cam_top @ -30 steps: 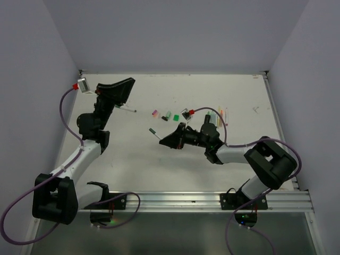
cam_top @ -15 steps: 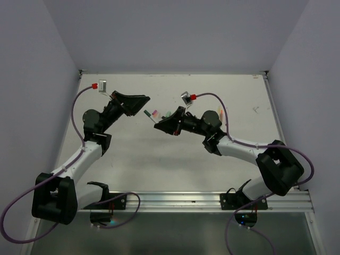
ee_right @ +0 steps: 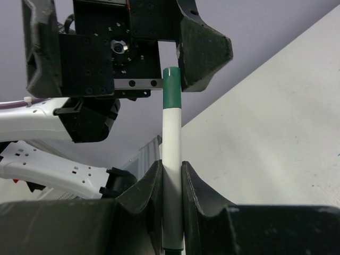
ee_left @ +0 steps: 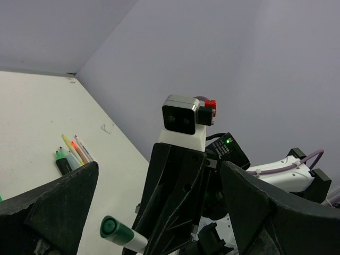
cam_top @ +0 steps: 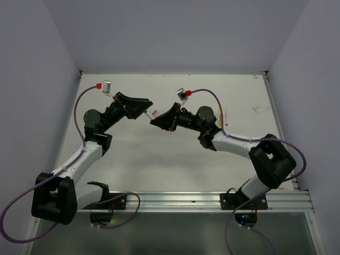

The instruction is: Open the pen caps

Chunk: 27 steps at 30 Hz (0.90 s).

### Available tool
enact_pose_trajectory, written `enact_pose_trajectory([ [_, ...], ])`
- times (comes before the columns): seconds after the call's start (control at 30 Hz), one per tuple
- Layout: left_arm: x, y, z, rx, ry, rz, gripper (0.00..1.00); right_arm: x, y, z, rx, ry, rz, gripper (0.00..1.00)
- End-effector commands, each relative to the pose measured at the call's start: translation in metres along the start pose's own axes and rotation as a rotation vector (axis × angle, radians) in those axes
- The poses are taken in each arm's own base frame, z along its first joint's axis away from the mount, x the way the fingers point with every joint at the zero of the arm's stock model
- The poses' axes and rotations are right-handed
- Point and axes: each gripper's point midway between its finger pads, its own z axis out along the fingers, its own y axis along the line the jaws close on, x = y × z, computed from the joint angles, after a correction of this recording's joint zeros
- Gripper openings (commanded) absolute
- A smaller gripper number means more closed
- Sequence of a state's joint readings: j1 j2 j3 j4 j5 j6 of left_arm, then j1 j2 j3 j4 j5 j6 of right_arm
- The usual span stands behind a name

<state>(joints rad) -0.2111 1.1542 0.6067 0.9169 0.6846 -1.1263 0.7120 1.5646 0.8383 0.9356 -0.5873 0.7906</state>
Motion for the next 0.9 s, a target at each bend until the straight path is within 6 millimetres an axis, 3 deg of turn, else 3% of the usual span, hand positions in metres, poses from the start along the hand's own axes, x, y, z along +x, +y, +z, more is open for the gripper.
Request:
enact_pose_trajectory([
  [0.0,0.008,-0.003,-0.002,0.016,0.031,-0.009,1.0,-0.017,0.008,0.009,-0.042,-0.04,-0.023,0.0],
  [0.6,0.016,-0.006,-0.003,0.04,0.036,-0.003,0.93,-0.019,0.004,0.019,-0.064,-0.053,0.006,0.0],
  [0.87,0.008,-0.013,-0.005,0.059,-0.015,0.018,0.84,-0.016,0.003,0.018,-0.076,-0.059,0.025,0.0],
])
